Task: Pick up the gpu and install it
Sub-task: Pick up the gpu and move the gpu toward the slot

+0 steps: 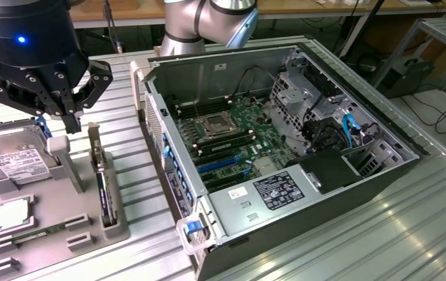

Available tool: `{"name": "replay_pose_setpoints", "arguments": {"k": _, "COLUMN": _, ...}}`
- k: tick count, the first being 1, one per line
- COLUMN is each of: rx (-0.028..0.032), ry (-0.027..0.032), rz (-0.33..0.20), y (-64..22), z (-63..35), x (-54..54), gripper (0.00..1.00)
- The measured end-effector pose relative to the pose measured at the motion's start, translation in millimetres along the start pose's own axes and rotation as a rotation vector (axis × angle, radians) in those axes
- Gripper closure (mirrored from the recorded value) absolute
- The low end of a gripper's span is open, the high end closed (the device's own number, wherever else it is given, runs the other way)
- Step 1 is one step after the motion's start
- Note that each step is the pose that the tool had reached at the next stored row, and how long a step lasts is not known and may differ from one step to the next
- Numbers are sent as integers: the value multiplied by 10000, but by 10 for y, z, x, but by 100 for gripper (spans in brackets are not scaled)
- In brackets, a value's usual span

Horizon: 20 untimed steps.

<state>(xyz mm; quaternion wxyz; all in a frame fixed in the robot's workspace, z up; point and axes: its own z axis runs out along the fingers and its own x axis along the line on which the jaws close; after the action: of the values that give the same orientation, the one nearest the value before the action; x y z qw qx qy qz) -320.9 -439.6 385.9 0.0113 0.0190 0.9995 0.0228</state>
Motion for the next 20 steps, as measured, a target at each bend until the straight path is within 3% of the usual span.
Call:
{"name": "replay_pose_setpoints", "arguments": {"k": 3, "rx": 0, "ry": 0, "rz": -1, "y": 0, "z": 0, "x": 0, "gripper": 89}}
{"name": "replay_pose_setpoints", "arguments": {"k": 5, "rx": 0, "ry": 0, "rz": 0, "y": 0, "z": 0, "x": 0, "gripper": 83}}
{"name": "replay_pose_setpoints", "arguments": {"k": 9, "rx": 0, "ry": 0, "rz": 0, "y": 0, "z": 0, "x": 0, "gripper": 58}}
{"name": "replay_pose_setpoints", "arguments": {"k": 11, "rx": 0, "ry": 0, "rz": 0, "y": 0, "z": 0, "x": 0, "gripper": 58}}
{"name": "replay_pose_setpoints", "arguments": {"k": 15, "rx": 0, "ry": 4, "rz": -18, "y": 4, "z": 49, "x": 1, "gripper": 40}}
{"name": "replay_pose_setpoints", "arguments": {"k": 20, "rx": 21, "ry": 16, "rz": -22, "y": 2, "z": 126, "x": -3, "gripper": 40}}
